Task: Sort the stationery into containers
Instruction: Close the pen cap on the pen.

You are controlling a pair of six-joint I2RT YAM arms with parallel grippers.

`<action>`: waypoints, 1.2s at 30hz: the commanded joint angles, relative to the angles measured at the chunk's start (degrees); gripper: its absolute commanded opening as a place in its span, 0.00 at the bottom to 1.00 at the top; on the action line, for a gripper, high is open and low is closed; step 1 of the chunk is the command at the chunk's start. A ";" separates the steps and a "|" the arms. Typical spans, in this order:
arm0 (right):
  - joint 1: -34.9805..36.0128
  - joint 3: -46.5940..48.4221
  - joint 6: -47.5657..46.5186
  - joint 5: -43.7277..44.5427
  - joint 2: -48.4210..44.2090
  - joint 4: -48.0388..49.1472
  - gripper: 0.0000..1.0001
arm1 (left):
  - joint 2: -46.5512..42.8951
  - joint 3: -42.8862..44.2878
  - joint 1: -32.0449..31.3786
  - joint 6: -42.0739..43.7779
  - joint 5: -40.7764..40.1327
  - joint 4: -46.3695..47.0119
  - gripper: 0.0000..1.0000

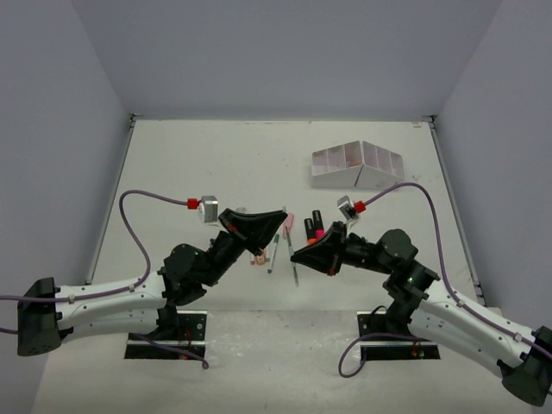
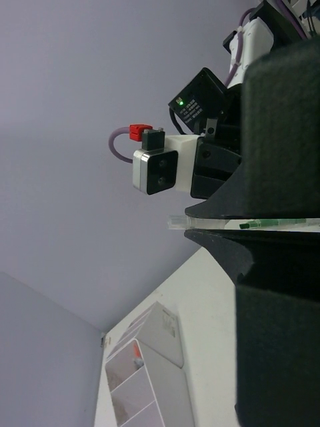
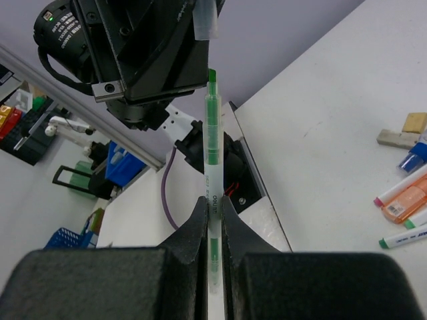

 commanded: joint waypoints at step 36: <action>0.70 4.92 -1.41 10.34 -3.51 -6.56 0.00 | 3.77 0.47 0.60 -1.52 4.36 4.84 0.00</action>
